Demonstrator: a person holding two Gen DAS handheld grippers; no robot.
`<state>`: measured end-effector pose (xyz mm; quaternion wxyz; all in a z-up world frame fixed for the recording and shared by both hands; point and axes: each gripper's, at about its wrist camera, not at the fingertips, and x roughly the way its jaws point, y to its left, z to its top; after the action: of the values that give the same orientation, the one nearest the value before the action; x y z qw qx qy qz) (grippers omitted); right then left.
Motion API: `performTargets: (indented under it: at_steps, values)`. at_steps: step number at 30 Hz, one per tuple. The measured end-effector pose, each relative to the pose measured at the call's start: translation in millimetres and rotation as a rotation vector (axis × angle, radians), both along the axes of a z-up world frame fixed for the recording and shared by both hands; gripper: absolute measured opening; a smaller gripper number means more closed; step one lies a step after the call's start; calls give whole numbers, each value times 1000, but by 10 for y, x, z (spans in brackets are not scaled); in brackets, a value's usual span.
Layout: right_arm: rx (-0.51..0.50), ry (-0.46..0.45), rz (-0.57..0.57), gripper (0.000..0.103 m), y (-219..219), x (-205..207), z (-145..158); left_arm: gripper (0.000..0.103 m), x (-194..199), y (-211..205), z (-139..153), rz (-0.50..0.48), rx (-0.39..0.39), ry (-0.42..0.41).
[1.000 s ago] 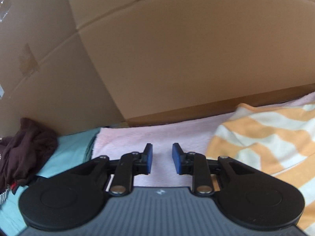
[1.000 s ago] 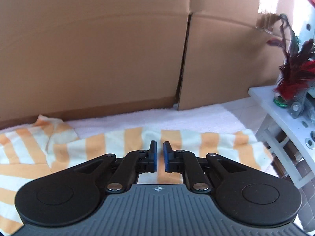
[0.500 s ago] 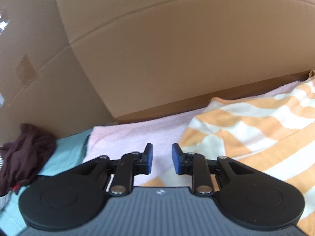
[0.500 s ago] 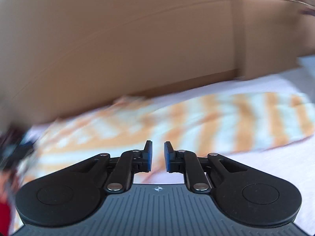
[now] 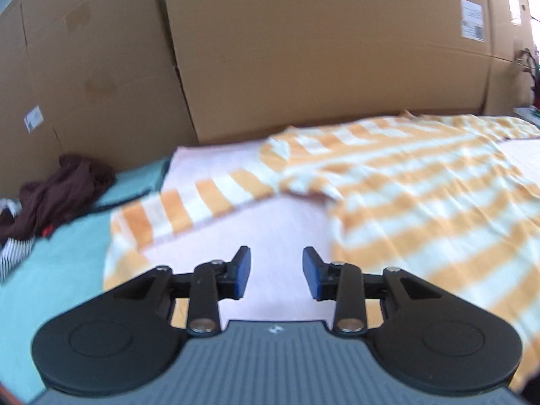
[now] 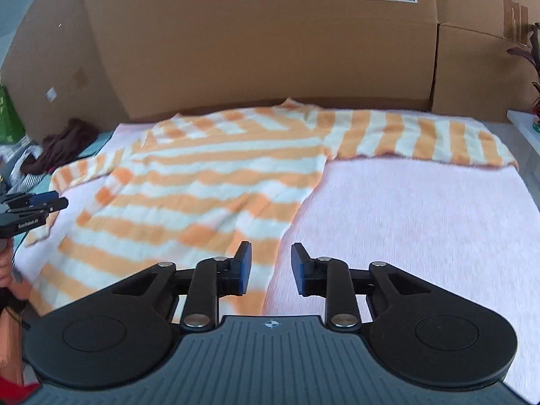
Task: Fold clothes
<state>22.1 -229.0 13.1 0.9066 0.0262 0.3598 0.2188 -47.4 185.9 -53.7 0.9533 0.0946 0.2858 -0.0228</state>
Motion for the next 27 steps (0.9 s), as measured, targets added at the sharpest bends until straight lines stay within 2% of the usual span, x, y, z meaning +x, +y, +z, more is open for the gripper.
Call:
performTargets:
  at_steps: [2,5,7,9,12,13,14,15,16,17,18,23,27]
  values:
    - [-47,26,28,31,-11,-268,-40,38,-252,-76,-65,-5,-11,30]
    - [-60,39,60,42,-7,-577,-104,39,-479,-115,-94,-33,-29,66]
    - [-16,46,90,42,-27,-688,-175,50,-605,-120,-104,-52,-40,81]
    - [10,40,102,47,75,-718,-250,58,-691,-149,-105,-58,-43,80]
    - [-25,3,72,48,218,-732,-381,48,-705,-212,-156,-51,-53,85]
    - [-36,-12,61,47,232,-743,-420,33,-709,-233,-173,-49,-56,87]
    - [-46,-41,48,43,248,-773,-436,26,-722,-264,-171,-56,-55,86]
    - [-53,-58,41,34,263,-783,-447,9,-735,-294,-169,-62,-53,85]
    - [-49,-70,39,22,263,-792,-451,1,-747,-325,-167,-69,-52,83]
    - [-31,-64,39,9,239,-782,-451,1,-760,-355,-165,-75,-51,82]
    - [-11,-55,34,8,205,-772,-444,0,-773,-385,-163,-82,-50,81]
    - [25,-93,20,7,-80,-866,-300,0,-861,-211,-11,-79,-154,100]
    - [59,-93,-30,5,-404,-966,-184,0,-932,-120,122,-85,-187,90]
